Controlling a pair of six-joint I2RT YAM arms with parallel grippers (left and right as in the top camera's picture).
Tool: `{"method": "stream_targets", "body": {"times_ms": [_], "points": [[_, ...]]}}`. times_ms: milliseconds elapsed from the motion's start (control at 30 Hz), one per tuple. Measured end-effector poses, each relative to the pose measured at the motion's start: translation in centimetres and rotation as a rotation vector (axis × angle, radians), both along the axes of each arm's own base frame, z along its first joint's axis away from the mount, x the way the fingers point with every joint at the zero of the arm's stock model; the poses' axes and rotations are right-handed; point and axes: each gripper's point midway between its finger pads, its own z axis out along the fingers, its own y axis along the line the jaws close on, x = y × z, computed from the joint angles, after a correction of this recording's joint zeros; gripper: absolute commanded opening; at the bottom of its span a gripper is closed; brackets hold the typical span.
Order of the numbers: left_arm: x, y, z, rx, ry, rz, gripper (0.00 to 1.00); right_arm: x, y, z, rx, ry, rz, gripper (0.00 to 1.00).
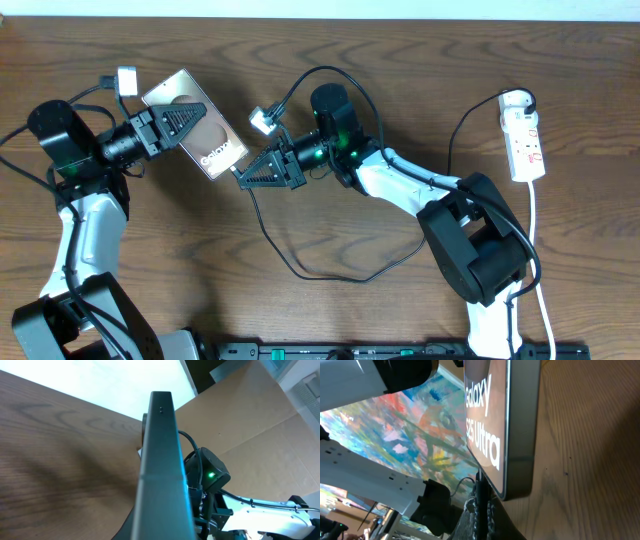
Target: Plug charger to phone and switch on socket
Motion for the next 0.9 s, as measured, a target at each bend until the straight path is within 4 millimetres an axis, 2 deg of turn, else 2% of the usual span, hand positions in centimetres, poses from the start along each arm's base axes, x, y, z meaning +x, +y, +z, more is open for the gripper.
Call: {"method": "stream_targets", "body": {"times_ms": [900], "points": [[0.21, 0.30, -0.03, 0.003, -0.001, 0.018, 0.08, 0.32, 0.34, -0.15, -0.031, 0.050, -0.031, 0.01]]}}
